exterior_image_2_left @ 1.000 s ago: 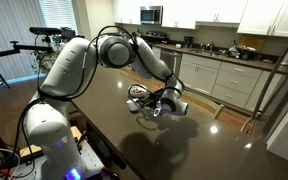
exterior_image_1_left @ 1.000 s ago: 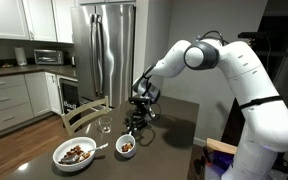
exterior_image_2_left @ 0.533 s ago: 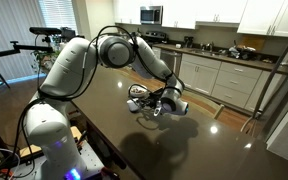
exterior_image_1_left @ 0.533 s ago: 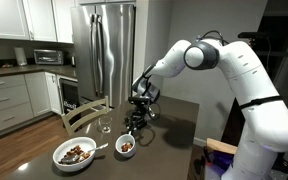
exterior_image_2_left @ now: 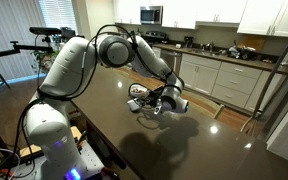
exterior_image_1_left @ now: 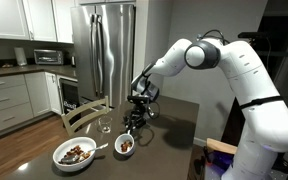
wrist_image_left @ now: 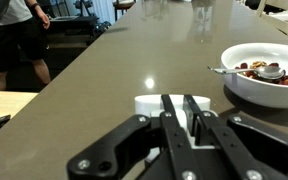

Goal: Slide the white mug to the right, pour the contents in the white mug into the bowl

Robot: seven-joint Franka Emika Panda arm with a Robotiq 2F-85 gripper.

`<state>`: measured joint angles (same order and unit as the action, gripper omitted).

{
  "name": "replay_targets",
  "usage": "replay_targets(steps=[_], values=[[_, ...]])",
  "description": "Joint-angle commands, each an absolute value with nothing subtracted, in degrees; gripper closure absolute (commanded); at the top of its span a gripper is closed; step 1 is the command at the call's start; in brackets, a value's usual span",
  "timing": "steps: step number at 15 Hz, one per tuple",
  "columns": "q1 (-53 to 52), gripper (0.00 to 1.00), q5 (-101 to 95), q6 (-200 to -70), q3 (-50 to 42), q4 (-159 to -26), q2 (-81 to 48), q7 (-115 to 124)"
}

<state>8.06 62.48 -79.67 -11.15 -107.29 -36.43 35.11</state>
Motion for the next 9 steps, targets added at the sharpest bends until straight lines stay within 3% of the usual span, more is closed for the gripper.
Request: replay_targets(steps=[1, 9], values=[[7.94, 0.93, 62.44, -78.9, -10.98, -107.83, -34.15, 34.94], [7.97, 0.93, 62.52, -78.83, -10.69, -107.55, -33.44, 35.02]])
